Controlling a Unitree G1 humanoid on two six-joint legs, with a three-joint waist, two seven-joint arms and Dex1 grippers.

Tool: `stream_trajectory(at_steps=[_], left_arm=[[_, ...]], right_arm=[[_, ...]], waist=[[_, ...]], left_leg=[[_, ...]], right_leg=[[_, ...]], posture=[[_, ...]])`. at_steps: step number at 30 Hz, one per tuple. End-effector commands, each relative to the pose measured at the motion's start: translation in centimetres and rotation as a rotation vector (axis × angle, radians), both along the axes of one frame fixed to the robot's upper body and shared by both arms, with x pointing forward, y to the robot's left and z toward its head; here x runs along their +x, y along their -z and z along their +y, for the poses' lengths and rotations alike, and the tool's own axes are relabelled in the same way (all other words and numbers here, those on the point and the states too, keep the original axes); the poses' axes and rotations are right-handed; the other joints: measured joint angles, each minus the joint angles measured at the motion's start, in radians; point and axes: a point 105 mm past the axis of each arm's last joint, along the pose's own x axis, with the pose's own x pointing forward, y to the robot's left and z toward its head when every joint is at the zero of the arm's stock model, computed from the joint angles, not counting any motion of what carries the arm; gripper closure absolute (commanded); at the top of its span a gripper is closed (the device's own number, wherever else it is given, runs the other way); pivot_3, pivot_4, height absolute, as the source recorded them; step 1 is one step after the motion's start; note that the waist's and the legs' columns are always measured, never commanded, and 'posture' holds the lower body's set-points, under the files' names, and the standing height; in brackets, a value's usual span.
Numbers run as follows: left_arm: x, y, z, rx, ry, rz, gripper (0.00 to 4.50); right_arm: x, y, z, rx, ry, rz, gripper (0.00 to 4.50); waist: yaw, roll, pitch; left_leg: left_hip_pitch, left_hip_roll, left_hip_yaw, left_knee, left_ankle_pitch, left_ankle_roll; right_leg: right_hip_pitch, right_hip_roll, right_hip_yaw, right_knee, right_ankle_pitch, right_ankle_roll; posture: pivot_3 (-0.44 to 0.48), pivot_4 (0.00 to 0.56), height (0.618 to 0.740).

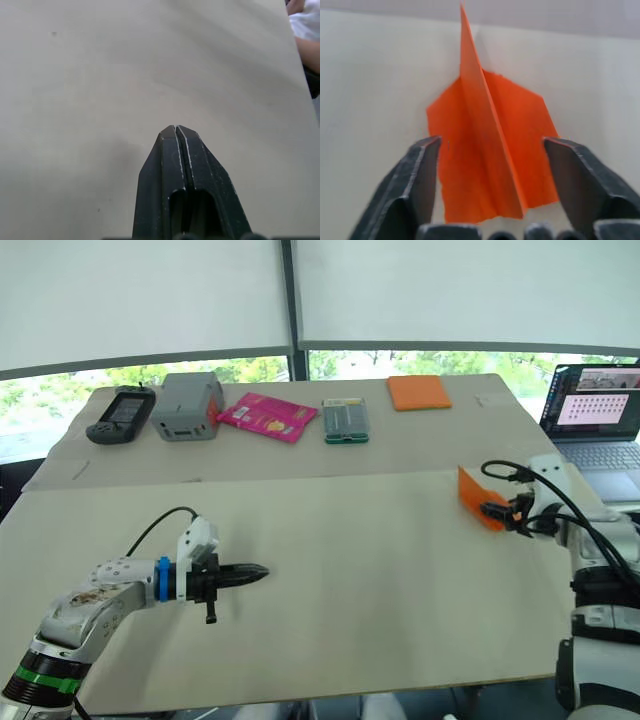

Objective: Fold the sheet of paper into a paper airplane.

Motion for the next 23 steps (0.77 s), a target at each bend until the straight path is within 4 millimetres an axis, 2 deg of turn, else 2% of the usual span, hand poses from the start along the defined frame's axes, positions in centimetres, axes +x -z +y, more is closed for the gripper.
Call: stream_trajectory(at_steps=[1,4,5,7,10,15,19,23], left_arm=[[0.6,-1.3,0.7,-0.02,-0.045,-0.003,4.5],[0.3,-1.3,0.9,-0.01,-0.045,-0.001,4.5],[0.5,-1.4,1.0,-0.004,-0.068,-0.012,4.5],[0.8,-1.4,1.4,0.009,-0.112,-0.036,4.5],[1.5,-1.0,3.0,0.076,-0.242,-0.118,4.5],[0.7,-0.1,4.0,0.081,-0.331,-0.16,4.5],[0.0,1.1,4.7,0.105,-0.409,-0.178,4.5],[-0.4,1.7,4.5,0.096,-0.427,-0.185,4.5]], right_arm=[[-1.6,-5.3,4.3,0.045,-0.229,-0.169,0.03],[-3.7,-5.2,8.6,0.001,-0.461,-0.207,0.03],[-4.7,-4.5,10.3,-0.002,-0.548,-0.194,0.03],[-6.2,-3.4,12.4,-0.003,-0.655,-0.188,0.03],[-8.0,-1.1,15.7,0.019,-0.751,-0.213,0.03],[-9.4,2.8,16.7,-0.039,-0.788,-0.177,0.03],[-9.3,5.3,16.5,-0.006,-0.739,-0.172,0.03],[-9.3,6.6,16.5,-0.004,-0.734,-0.161,0.03]], waist=[[0.0,0.0,0.0],[-0.004,0.0,0.0],[-0.004,0.0,0.0],[-0.002,0.0,0.0],[0.002,0.0,0.0],[0.013,0.0,0.0],[0.019,0.0,0.0],[0.022,0.0,0.0]], left_leg=[[0.0,0.0,0.0,0.0,-0.001,0.001],[0.001,0.001,-0.001,0.0,-0.001,0.002],[0.002,0.001,-0.001,0.0,-0.001,0.002],[0.002,0.001,-0.001,0.0,-0.001,0.002],[0.002,0.0,-0.001,0.0,-0.001,0.002],[0.003,0.0,-0.001,0.0,-0.001,0.002],[0.004,0.0,-0.001,0.001,-0.001,0.001],[0.004,0.0,-0.001,0.001,-0.001,0.001]], right_leg=[[0.0,0.0,0.0,0.0,0.0,0.0],[0.001,0.002,0.0,0.001,0.0,0.0],[0.002,0.001,0.0,0.0,0.0,0.0],[0.002,0.001,0.0,0.0,0.0,0.0],[0.002,0.001,0.0,0.001,0.0,0.0],[0.002,0.0,0.001,0.0,0.0,0.0],[0.003,0.0,0.001,0.0,0.0,0.0],[0.003,0.0,0.001,0.001,0.0,0.0]], posture=[[0.0,0.15,0.74],[0.0,0.15,0.74],[0.0,0.15,0.74],[0.0,0.15,0.74],[0.0,0.15,0.74],[0.0,0.15,0.74],[0.0,0.15,0.74],[0.0,0.15,0.74]])
